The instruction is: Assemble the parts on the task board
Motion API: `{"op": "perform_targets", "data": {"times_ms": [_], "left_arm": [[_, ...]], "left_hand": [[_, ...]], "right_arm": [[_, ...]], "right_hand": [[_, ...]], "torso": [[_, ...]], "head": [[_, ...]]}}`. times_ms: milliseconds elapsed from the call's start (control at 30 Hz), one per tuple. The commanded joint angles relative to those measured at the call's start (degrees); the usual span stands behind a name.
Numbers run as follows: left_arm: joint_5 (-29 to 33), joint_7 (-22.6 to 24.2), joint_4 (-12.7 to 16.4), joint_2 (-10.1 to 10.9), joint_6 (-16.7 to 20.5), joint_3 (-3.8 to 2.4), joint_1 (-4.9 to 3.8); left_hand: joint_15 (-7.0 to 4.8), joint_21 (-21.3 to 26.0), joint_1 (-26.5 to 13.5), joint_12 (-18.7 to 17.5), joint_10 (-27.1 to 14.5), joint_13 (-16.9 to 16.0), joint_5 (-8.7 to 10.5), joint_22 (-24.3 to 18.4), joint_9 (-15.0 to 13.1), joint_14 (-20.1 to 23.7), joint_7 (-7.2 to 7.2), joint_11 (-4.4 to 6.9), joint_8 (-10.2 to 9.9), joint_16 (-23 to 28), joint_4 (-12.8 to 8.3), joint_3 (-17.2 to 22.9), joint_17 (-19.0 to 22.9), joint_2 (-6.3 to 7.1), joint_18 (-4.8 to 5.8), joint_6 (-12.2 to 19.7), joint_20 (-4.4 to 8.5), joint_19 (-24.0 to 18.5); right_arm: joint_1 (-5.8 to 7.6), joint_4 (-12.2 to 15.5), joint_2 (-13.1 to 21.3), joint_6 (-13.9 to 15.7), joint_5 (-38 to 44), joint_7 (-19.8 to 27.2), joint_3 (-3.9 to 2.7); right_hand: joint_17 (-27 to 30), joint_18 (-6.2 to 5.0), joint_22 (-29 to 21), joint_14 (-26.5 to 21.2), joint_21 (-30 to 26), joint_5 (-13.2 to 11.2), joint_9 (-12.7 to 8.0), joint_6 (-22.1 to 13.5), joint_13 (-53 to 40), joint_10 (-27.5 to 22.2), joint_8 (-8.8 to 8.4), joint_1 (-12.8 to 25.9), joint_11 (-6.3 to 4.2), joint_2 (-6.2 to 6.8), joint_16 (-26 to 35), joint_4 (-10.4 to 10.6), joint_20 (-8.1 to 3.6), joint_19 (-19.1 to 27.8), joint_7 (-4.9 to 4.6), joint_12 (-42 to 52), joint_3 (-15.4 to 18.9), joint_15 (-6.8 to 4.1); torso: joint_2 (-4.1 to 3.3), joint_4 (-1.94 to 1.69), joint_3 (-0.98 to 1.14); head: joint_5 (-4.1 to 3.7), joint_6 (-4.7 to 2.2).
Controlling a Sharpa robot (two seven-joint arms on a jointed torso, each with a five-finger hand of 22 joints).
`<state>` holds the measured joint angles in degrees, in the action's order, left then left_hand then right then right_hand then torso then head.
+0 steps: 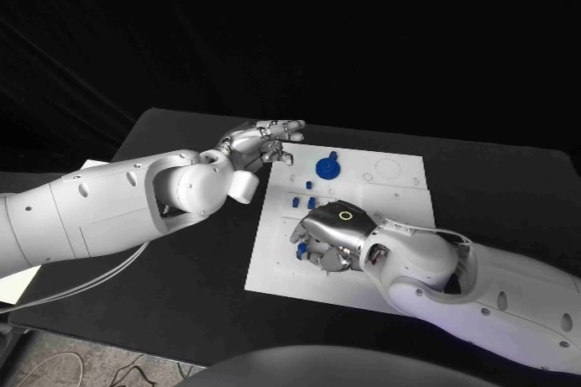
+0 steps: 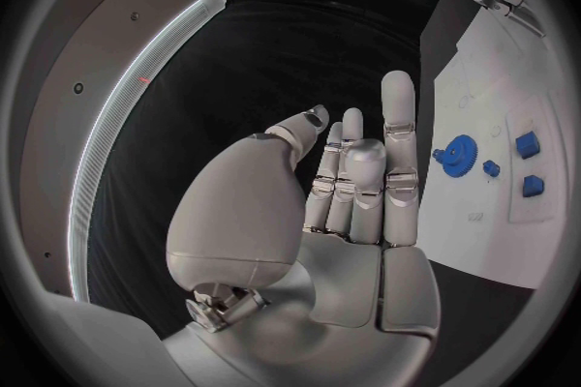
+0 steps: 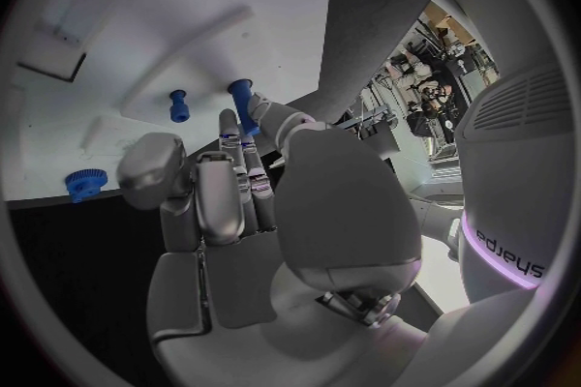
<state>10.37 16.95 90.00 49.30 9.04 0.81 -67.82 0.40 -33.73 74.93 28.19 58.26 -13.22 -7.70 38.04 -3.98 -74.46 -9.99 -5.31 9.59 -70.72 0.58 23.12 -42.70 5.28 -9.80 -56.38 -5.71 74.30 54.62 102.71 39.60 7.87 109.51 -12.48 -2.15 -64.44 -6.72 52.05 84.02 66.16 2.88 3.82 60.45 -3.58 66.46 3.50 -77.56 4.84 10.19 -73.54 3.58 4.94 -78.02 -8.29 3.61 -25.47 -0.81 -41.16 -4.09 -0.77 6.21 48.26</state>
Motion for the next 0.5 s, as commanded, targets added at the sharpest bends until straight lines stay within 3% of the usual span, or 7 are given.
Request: {"op": "perform_targets", "data": {"times_ms": [33,233,333,500], "left_arm": [[-0.2,0.0,0.2,0.0,-0.9,-0.03,-0.01],[-0.2,-0.1,0.2,0.0,-0.8,-0.03,-0.01],[-0.2,-0.1,0.1,0.0,-0.8,-0.03,-0.01],[-0.2,0.0,0.1,0.1,-0.8,-0.02,-0.01]], "left_hand": [[0.06,0.3,0.3,0.4,-0.5,-0.1,-0.27,-0.1,0.0,0.3,-0.02,0.02,0.4,-0.1,-0.1,0.3,-0.1,-0.34,-0.56,0.4,-0.27,0.0],[0.06,0.3,0.3,0.5,-0.5,-0.1,-0.27,-0.1,0.0,0.3,-0.03,0.02,0.4,-0.1,-0.1,0.3,0.0,-0.34,-0.56,0.4,-0.27,0.0],[0.06,0.3,0.3,0.5,-0.5,-0.1,-0.27,-0.1,0.0,0.3,-0.03,0.02,0.4,-0.1,-0.1,0.3,0.0,-0.34,-0.56,0.4,-0.27,0.0],[0.07,0.3,0.3,0.5,-0.6,-0.1,-0.27,-0.1,0.0,0.4,-0.03,0.02,0.4,-0.1,-0.1,0.3,0.1,-0.35,-0.56,0.4,-0.27,0.0]], "right_arm": [[-0.05,-0.1,-0.1,1.7,0.2,0.2,0.04],[-0.05,0.1,0.4,3.9,-0.3,1.0,0.06],[-0.05,0.8,1.3,5.4,-0.5,1.4,0.07],[0.00,3.2,4.3,7.0,-1.0,1.4,-0.05]], "right_hand": [[1.6,-0.80,-2.2,0.8,-1.7,0.0,0.0,-0.8,0.0,-2.2,0.06,0.6,0.14,0.39,1.2,0.2,0.20,0.6,0.03,0.0,1.4,0.55],[4.3,-1.25,-5.3,0.4,-4.3,0.0,0.0,-2.5,-0.1,-6.1,0.07,0.8,0.43,0.58,3.4,0.9,0.41,1.1,0.26,0.3,6.8,0.77],[5.1,-1.32,-6.4,0.6,-5.4,0.0,0.1,-3.2,-0.2,-7.6,0.14,-0.6,0.54,-0.53,4.1,1.9,0.46,0.8,0.33,1.0,12.7,0.84],[5.4,-1.35,-7.0,0.7,-6.0,0.0,0.1,-3.1,-0.2,-7.9,0.18,-2.2,0.49,-1.26,4.4,3.1,0.40,0.4,0.20,1.8,16.7,0.78]], "torso": [[-0.04,0.06,0.06],[-0.04,0.01,0.07],[-0.05,0.00,0.10],[0.00,0.08,0.07]], "head": [[-0.05,-0.15],[-0.15,-0.23],[-0.21,-0.27],[-0.70,-0.66]]}}
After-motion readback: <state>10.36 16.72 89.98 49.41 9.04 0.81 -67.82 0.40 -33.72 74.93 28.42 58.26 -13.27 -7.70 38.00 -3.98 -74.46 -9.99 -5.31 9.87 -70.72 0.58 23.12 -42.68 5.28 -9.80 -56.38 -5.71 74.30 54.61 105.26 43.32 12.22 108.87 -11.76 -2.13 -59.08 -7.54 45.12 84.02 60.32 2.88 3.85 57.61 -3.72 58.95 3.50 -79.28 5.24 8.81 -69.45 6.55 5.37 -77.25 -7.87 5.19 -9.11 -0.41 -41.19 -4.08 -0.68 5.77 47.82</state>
